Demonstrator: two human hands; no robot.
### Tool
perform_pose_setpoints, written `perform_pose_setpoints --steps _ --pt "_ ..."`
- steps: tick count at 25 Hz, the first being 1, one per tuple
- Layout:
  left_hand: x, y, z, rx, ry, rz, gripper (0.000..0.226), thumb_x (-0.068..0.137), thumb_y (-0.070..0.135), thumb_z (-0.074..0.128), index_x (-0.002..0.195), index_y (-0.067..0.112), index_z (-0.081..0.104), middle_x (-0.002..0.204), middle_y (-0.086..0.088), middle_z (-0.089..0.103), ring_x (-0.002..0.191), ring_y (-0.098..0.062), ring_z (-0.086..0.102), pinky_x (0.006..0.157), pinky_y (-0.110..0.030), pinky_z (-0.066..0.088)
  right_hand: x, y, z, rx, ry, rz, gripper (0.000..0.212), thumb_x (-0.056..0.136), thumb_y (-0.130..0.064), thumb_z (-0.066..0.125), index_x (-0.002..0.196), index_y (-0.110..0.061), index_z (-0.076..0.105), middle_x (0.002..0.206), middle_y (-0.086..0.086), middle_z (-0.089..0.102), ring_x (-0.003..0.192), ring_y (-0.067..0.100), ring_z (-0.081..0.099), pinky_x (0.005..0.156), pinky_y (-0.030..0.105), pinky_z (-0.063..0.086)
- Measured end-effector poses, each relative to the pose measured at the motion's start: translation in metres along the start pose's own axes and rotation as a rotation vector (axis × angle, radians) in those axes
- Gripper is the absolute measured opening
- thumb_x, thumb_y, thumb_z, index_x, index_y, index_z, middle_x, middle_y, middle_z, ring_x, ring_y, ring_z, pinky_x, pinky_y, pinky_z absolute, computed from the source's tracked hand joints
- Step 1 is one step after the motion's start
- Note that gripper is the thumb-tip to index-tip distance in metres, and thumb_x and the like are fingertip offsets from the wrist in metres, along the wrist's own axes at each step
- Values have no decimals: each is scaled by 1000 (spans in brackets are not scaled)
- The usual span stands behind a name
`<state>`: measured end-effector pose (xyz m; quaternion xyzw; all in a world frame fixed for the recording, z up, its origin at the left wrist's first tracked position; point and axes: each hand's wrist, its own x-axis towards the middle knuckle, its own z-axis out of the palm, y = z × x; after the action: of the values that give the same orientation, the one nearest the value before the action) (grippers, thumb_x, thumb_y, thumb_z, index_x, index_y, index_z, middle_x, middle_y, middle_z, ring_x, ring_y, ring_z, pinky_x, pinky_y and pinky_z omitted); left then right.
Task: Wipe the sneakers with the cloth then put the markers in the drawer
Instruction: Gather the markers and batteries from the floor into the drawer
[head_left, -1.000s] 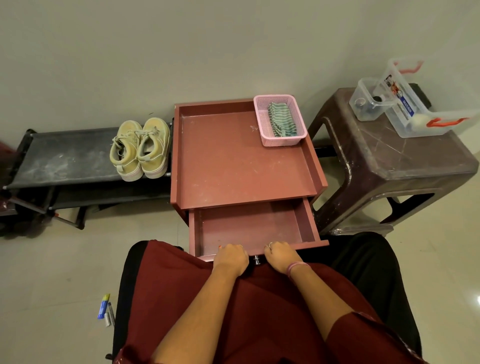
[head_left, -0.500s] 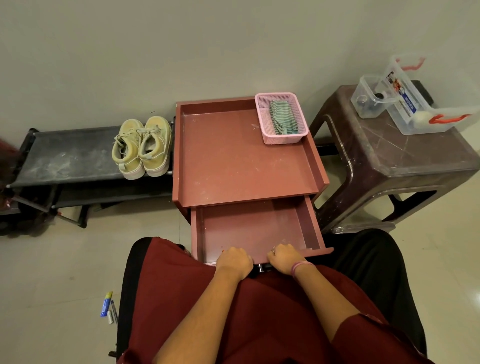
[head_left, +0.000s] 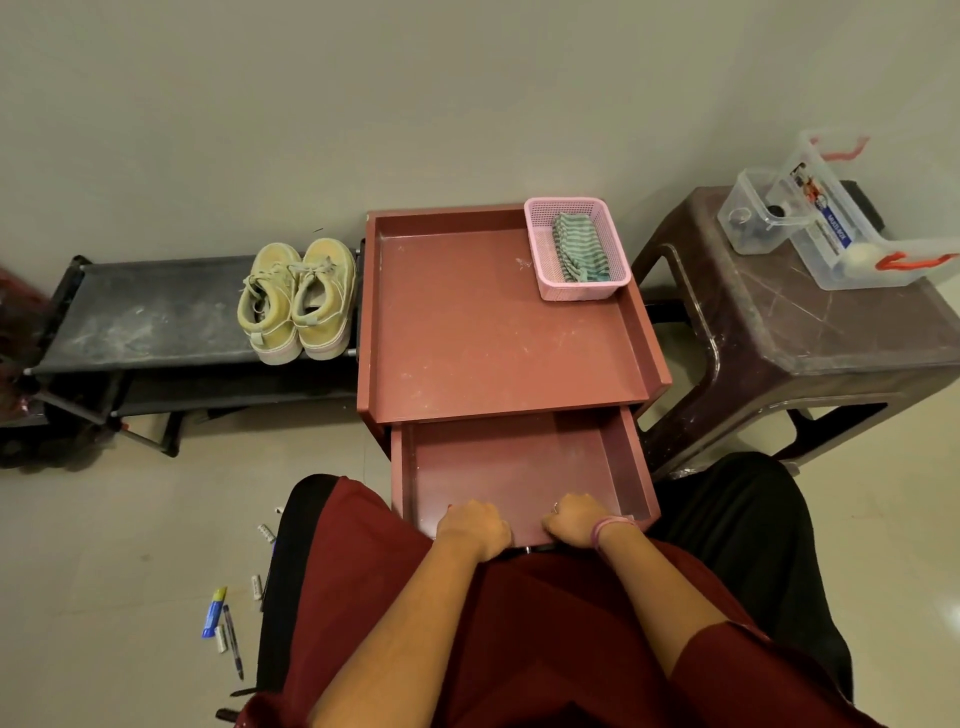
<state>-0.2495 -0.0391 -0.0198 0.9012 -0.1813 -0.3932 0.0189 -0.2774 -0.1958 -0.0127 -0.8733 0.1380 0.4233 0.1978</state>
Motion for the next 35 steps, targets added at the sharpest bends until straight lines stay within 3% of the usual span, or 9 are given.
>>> perform_pose_setpoints --steps 3,6,10,14,18,25,28,32,35 --pt "3 -15 -16 -55 22 30 45 100 26 29 118 -2 59 128 -23 57 116 -37 52 100 -40 37 8 -2 -9 -46 -37 -19 31 93 -24 45 88 0 64 98 18 63 87 27 48 76 30 39" --pt "-3 -47 -50 -228 233 38 41 101 25 31 106 -1 63 118 -21 62 111 -35 55 104 -40 33 13 -19 -19 -99 -40 -57 31 93 -19 45 102 4 64 113 24 61 87 29 49 81 31 42" --pt "-25 -129 -101 -577 740 -68 29 98 17 44 91 3 69 105 -15 69 101 -34 59 106 -44 33 16 -73 -41 -111 35 -191 30 92 -15 43 67 -3 54 94 24 56 83 28 49 74 29 39" --pt "-63 -228 -94 -835 969 -303 30 98 27 47 91 7 68 86 -7 64 83 -22 54 80 -34 41 34 -158 -52 2 82 -430 27 94 -15 47 94 -4 71 111 10 69 96 24 62 83 27 45" --pt "-81 -316 -32 -890 917 -522 42 98 26 46 64 1 50 59 -11 49 63 -28 47 59 -36 32 44 -263 -42 94 93 -585 27 92 -8 45 106 -7 68 102 8 70 85 15 62 83 28 50" --pt "-83 -391 97 -1014 736 -782 41 97 18 46 57 6 43 58 -14 48 67 -29 52 62 -33 33 78 -385 36 109 -68 -613 26 90 -5 45 102 -14 67 96 3 69 82 15 64 86 28 52" --pt "-66 -403 151 -1103 593 -858 32 95 16 44 73 -2 59 74 -20 61 78 -33 59 68 -32 38 96 -410 78 31 -135 -577 31 92 -6 42 112 -14 64 108 4 68 91 16 64 76 19 47" --pt "-45 -392 206 -1141 421 -822 16 94 13 47 92 8 61 101 -14 63 93 -28 56 78 -28 39 125 -424 124 -133 -140 -552 34 91 -11 43 117 -19 63 120 2 62 107 17 59 93 26 45" --pt "-23 -369 235 -1177 309 -774 28 96 13 45 122 4 53 122 -12 56 105 -21 53 82 -25 36 146 -415 148 -351 -184 -564 38 93 -12 39 125 -21 57 129 4 57 114 18 54 97 26 40"
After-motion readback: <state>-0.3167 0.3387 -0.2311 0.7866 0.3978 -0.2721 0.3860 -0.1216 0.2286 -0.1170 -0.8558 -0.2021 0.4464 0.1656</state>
